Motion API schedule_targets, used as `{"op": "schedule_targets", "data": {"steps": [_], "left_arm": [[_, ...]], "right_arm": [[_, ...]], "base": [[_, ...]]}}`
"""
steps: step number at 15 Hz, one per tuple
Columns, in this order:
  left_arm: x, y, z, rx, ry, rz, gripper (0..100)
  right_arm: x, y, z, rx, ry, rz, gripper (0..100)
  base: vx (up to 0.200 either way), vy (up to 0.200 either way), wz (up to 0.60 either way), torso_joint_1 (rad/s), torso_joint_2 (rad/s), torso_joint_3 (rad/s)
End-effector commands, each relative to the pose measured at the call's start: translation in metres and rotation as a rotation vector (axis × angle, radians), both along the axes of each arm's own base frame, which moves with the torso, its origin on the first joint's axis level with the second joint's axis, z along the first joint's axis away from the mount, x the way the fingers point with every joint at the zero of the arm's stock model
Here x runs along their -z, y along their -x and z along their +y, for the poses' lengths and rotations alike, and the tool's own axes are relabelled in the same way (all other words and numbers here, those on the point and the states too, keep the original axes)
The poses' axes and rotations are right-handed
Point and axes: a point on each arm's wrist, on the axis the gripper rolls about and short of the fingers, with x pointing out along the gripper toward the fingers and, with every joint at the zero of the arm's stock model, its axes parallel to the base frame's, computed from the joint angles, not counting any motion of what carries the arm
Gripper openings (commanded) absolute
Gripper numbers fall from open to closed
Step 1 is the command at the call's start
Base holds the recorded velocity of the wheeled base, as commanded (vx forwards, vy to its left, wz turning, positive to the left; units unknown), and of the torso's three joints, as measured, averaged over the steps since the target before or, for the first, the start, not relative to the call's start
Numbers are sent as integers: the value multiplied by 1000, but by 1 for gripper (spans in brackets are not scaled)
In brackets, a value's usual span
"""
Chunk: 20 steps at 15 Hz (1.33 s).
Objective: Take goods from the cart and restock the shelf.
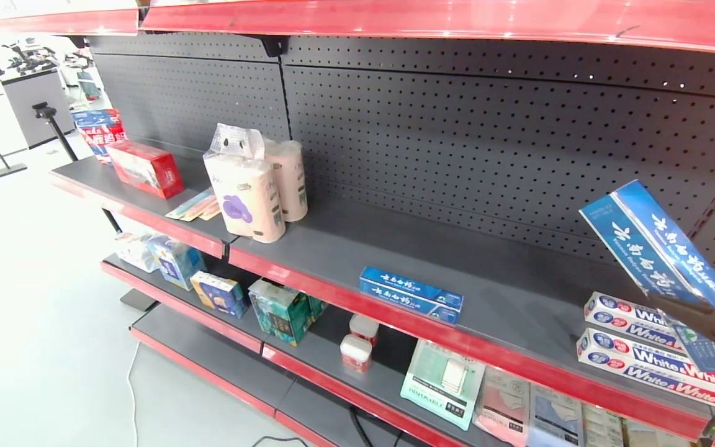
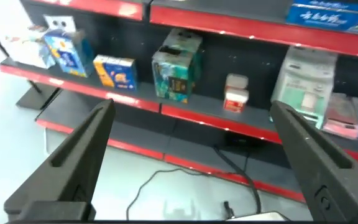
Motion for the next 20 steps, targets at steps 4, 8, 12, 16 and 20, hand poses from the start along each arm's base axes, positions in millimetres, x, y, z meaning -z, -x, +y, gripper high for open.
{"op": "schedule_targets", "data": {"steps": [4, 8, 12, 16, 20], "left_arm": [[1, 1, 1, -86, -6, -13, 100], [2, 1, 5, -246, -8, -14, 100], [2, -3, 4, -246, 10, -75, 100], [3, -3, 3, -197, 19, -60, 100], [11, -6, 0, 49, 4, -71, 100]], "right_arm": [[-1, 0, -1, 10, -11, 0, 0], [-2, 0, -1, 11, -13, -7, 0], [-1, 0, -1, 11, -15, -8, 0], [-1, 0, -1, 11, -13, -4, 0], [0, 1, -1, 8, -13, -2, 0]], "base": [[0, 0, 0, 0, 0, 0], [0, 0, 0, 0, 0, 0], [0, 0, 0, 0, 0, 0], [0, 0, 0, 0, 0, 0], [0, 0, 0, 0, 0, 0]]}}
